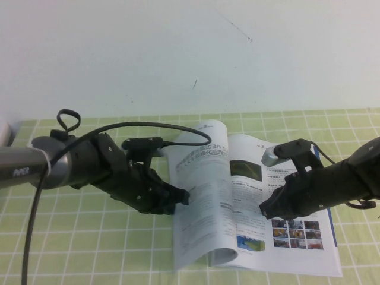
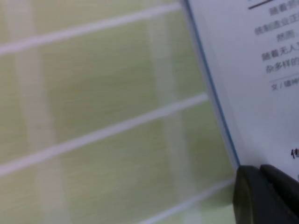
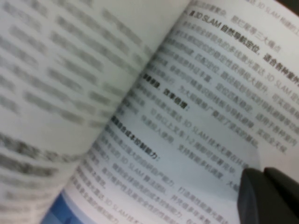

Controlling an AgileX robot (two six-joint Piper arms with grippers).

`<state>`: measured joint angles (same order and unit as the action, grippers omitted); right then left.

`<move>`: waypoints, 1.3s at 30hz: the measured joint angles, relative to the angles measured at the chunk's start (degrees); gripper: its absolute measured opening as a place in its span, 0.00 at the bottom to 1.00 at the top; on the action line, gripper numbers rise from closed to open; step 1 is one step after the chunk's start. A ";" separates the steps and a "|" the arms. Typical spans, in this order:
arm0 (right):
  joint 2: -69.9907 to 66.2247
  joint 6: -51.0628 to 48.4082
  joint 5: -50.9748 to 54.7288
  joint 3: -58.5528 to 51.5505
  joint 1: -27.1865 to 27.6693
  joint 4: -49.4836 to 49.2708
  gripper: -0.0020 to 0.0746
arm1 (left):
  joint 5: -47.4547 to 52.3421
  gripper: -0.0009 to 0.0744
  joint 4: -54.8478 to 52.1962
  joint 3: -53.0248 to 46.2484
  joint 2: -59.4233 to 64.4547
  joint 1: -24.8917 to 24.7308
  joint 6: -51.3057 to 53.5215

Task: Close book
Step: 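Close the open booklet and leave it lying on the table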

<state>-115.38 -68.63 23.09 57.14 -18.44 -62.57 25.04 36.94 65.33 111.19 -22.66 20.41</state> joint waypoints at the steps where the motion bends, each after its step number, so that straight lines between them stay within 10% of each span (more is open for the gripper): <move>1: 0.00 0.00 0.00 0.00 0.00 0.00 0.02 | 0.26 0.01 3.99 0.00 0.25 -0.50 2.90; 16: 0.34 0.00 0.16 0.00 0.00 0.46 0.02 | 9.02 0.01 51.37 -0.20 1.73 -3.38 37.38; 39: 36.76 6.03 -0.22 -1.98 9.72 27.81 0.02 | 25.14 0.01 59.99 3.09 1.81 -3.47 47.85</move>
<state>-78.63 -62.60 22.86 55.16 -8.72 -34.76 50.18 96.92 68.42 113.00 -26.13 68.26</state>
